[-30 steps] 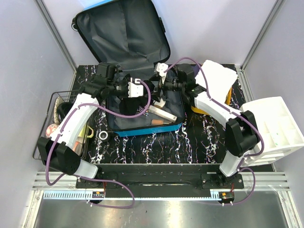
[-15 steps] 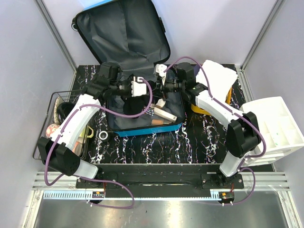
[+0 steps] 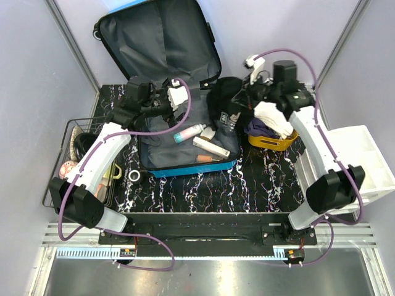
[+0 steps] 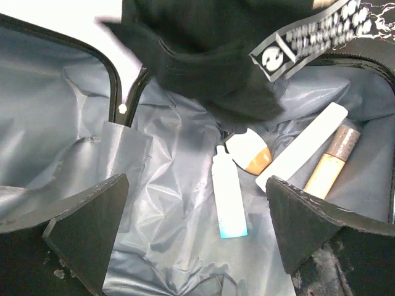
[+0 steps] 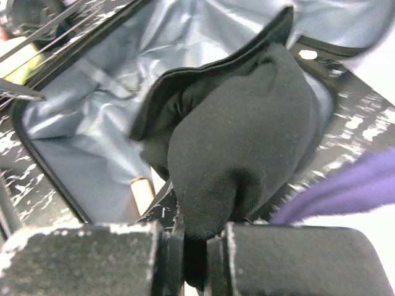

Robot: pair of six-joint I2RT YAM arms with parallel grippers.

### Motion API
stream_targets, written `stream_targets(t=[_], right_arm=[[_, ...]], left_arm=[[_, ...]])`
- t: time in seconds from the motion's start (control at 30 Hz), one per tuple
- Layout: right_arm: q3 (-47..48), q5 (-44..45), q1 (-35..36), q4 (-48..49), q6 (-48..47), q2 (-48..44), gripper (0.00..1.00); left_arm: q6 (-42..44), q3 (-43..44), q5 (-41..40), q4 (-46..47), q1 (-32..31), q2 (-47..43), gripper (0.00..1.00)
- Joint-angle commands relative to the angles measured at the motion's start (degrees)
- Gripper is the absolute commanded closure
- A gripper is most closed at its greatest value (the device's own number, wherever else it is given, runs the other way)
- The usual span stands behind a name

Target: Open, take out, and arrange the luggage

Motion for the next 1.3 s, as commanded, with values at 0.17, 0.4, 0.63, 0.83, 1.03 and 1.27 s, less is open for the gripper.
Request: stream_targets(t=[0.17, 0.4, 0.63, 0.83, 1.03, 1.27], right_arm=[[11.5, 12.0, -12.5, -10.9, -5.6, -5.9, 1.0], [23.2, 13.9, -23.3, -15.2, -15.7, -0.7, 1.0], [31.2, 11.7, -25.3, -16.7, -4.2, 5.2, 1.0], [33.1, 4.8, -25.3, -12.3, 12.5, 6.4, 1.0], [28.3, 6.2, -25.3, -2.3, 17.5, 8.5, 1.0], [25.5, 5.7, -25.6, 8.3, 22.8, 15.6, 1.0]], left_arm=[[-10.0, -0.6, -1.7, 5.1, 0.4, -0.3, 0.01], [-9.9, -0.8, -1.8, 2.9, 0.3, 0.3, 0.01], [-9.5, -0.8, -1.6, 2.0, 0.3, 1.5, 0.01], [-10.5, -0.7, -1.1, 1.5, 0.4, 1.8, 0.01], [-11.2, -0.7, -0.4, 1.4, 0.3, 1.9, 0.01], [-12.1, -0.2, -0.8, 0.6, 0.3, 3.2, 0.01]])
